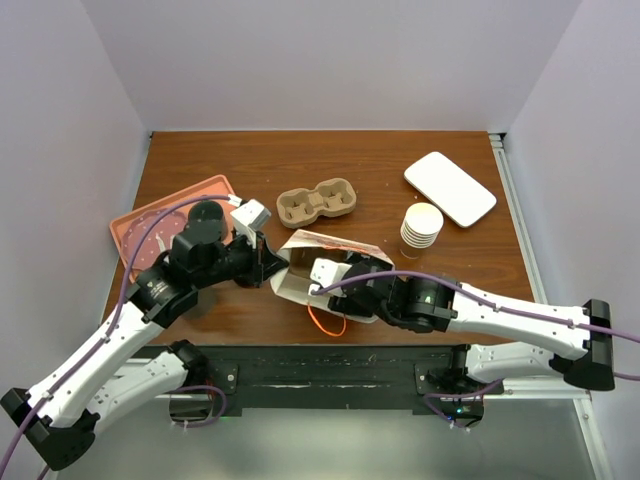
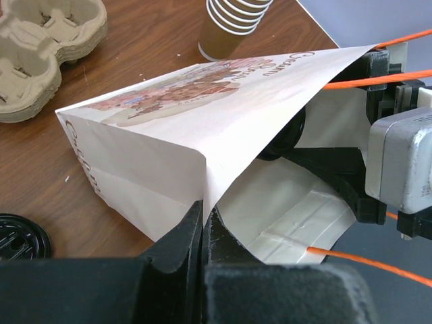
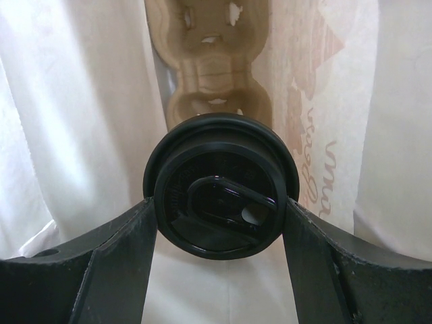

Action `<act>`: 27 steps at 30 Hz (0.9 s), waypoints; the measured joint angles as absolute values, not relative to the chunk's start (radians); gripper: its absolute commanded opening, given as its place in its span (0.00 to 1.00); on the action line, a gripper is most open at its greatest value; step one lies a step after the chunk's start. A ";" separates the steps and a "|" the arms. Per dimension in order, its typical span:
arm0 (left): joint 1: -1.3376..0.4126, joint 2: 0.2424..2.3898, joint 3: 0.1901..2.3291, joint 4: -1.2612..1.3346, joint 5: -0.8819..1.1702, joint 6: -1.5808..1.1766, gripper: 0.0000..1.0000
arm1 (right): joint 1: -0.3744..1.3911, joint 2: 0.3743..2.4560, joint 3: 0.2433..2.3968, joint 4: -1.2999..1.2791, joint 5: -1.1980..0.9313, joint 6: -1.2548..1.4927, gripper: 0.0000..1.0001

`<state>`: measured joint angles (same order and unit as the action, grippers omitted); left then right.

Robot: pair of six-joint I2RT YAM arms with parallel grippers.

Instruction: Pack the takeout coffee

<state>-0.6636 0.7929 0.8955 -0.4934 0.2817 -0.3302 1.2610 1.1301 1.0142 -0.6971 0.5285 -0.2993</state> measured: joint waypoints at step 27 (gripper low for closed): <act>-0.667 0.751 0.819 -0.419 0.315 -0.302 0.00 | 1.184 1.165 0.934 -0.596 0.426 -0.437 0.29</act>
<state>-0.6674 0.7513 0.8188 -0.4187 0.3153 -0.3023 1.1839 1.1648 0.9344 -0.5961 0.4263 -0.4374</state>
